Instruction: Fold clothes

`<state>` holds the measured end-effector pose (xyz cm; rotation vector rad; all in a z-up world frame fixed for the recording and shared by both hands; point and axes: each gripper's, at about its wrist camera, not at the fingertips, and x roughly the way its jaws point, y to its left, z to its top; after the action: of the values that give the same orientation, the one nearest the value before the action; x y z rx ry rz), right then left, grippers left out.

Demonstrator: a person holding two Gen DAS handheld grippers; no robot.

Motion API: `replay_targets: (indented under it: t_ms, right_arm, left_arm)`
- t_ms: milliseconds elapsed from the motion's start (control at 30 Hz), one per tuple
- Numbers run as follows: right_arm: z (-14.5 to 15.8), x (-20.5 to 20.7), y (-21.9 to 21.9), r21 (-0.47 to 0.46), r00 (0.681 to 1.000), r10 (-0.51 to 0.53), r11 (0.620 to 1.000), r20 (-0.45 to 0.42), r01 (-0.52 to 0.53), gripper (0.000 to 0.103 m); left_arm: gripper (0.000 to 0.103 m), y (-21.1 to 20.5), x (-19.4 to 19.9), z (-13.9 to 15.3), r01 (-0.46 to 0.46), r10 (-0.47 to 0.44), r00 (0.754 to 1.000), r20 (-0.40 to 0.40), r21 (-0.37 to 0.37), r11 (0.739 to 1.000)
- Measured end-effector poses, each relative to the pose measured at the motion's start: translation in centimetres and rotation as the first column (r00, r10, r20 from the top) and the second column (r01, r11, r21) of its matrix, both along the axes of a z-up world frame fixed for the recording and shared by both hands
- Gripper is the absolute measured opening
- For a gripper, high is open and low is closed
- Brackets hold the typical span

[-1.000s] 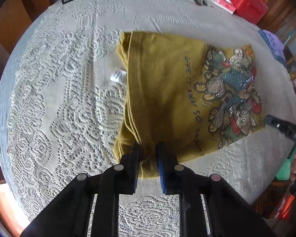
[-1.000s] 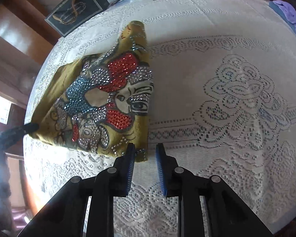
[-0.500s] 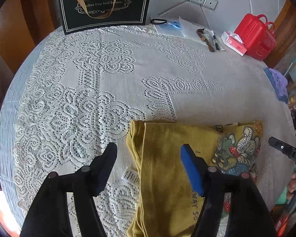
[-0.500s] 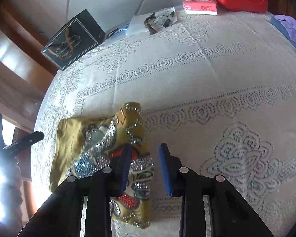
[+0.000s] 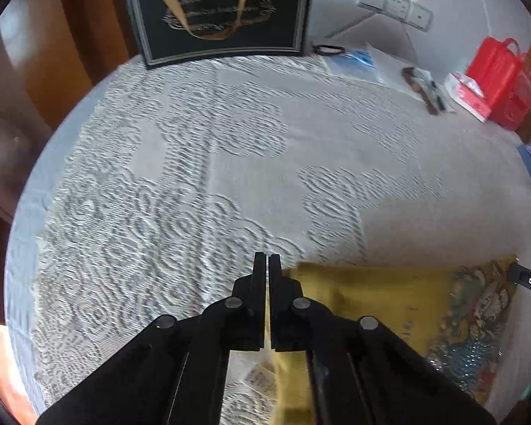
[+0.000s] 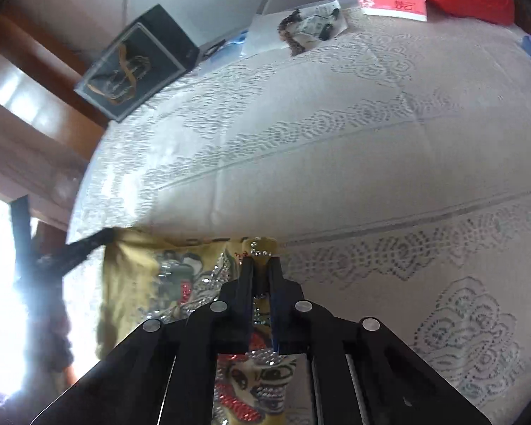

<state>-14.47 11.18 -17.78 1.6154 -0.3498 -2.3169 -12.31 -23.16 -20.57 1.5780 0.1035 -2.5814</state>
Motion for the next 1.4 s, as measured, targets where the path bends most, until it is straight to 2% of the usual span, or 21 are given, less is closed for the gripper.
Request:
replay_targets:
  t_ms: [33,100,133,167,300,400,467,500,600,633,733,767,800,867,900,933,967,1033,1200,1300,1400]
  right_arm:
    - [-0.6,-0.5,0.2,0.028,1.000,-0.022,0.999,0.003,0.022,0.008]
    - [-1.8,-1.3,0.5,0.054,0.997,-0.067,0.996,0.024,0.066,0.017]
    - [-1.8,-1.2,0.7,0.036,0.997,-0.076,0.997,0.026,0.075,0.025]
    - [-1.6,-1.1,0.8,0.004,0.997,-0.078,0.997,0.025,0.078,0.027]
    - [0.9,1.2,1.4,-0.062,0.997,-0.063,0.996,-0.040,0.061,0.028]
    - [1.4,3.0,1.3,-0.095,0.999,-0.016,0.995,-0.044,0.012,0.026]
    - [1.3,3.8,0.7,-0.108,0.999,0.031,0.994,-0.038,-0.035,0.014]
    - [0.8,3.9,0.3,-0.108,0.999,0.046,0.993,-0.027,-0.048,0.013]
    - [-2.0,4.0,-0.2,-0.044,0.995,0.062,0.997,0.084,-0.059,0.012]
    - [-2.4,4.3,-0.1,-0.027,0.992,0.065,0.998,0.110,-0.063,0.004]
    - [-2.2,6.1,0.7,0.011,0.988,0.076,0.997,0.136,-0.078,0.003]
    - [-1.9,6.7,0.9,0.021,0.989,0.072,0.997,0.128,-0.075,0.009]
    - [-1.5,7.3,1.2,0.032,0.991,0.065,0.997,0.118,-0.069,0.012]
    - [-0.9,8.3,1.6,0.034,0.994,0.050,0.998,0.098,-0.053,0.016]
    - [-0.5,8.7,1.9,0.017,0.995,0.041,0.999,0.088,-0.042,0.016]
    - [-0.2,9.1,2.1,0.000,0.996,0.031,1.000,0.078,-0.031,0.017]
    - [0.0,9.6,2.3,-0.013,0.997,0.023,1.000,0.069,-0.023,0.017]
    - [0.3,10.1,2.5,-0.028,0.998,0.012,1.000,0.061,-0.010,0.017]
    - [0.5,10.8,3.1,-0.055,0.999,-0.016,0.998,0.046,0.019,0.017]
    - [0.3,11.2,3.3,-0.071,0.998,-0.033,0.997,0.044,0.036,0.017]
    - [-0.5,11.4,3.6,-0.073,0.997,-0.048,0.996,0.055,0.052,0.017]
  left_arm:
    - [0.001,-0.7,-0.5,-0.3,-0.033,0.033,0.999,0.000,-0.035,0.999]
    - [0.001,-2.4,-0.9,-1.2,-0.064,0.060,0.997,0.051,0.080,0.995]
    - [0.001,-2.7,-0.5,-1.1,-0.057,0.052,0.997,0.049,0.107,0.993]
    - [0.001,-3.0,0.0,-0.9,-0.049,0.043,0.998,0.048,0.132,0.990]
    - [0.001,-1.4,1.8,0.6,0.063,-0.073,0.996,0.052,0.174,0.983]
    - [0.001,0.7,3.3,1.3,0.141,-0.154,0.987,0.049,0.213,0.967]
    - [0.001,2.2,4.2,0.9,0.175,-0.197,0.978,0.069,0.239,0.955]
    - [0.001,2.9,4.5,0.4,0.189,-0.213,0.973,0.083,0.232,0.954]
    - [0.002,4.3,5.7,-1.4,0.211,-0.243,0.959,0.145,0.206,0.955]
    - [0.002,4.4,6.1,-2.0,0.212,-0.247,0.955,0.165,0.202,0.956]
    - [0.003,4.5,7.3,-2.1,0.230,-0.258,0.956,0.137,0.194,0.954]
    - [0.004,4.5,7.4,-2.0,0.229,-0.258,0.957,0.136,0.197,0.953]
    - [0.010,4.5,7.5,-1.8,0.227,-0.258,0.957,0.133,0.206,0.952]
    - [0.035,4.6,7.9,-1.2,0.227,-0.260,0.959,0.117,0.235,0.945]
    - [0.067,4.7,8.3,-0.7,0.236,-0.267,0.958,0.101,0.246,0.940]
    - [0.093,4.9,8.7,0.0,0.246,-0.271,0.959,0.080,0.240,0.939]
    - [0.097,5.0,9.1,0.6,0.252,-0.270,0.961,0.057,0.221,0.942]
    - [0.097,4.9,9.6,1.3,0.249,-0.262,0.964,0.045,0.194,0.949]
    - [0.096,1.8,9.9,0.3,0.123,-0.145,0.982,0.120,0.175,0.977]
    - [0.087,0.4,10.7,-1.1,0.080,-0.111,0.980,0.164,0.187,0.979]
    - [0.081,0.8,10.8,-2.0,0.073,-0.109,0.981,0.162,0.214,0.974]
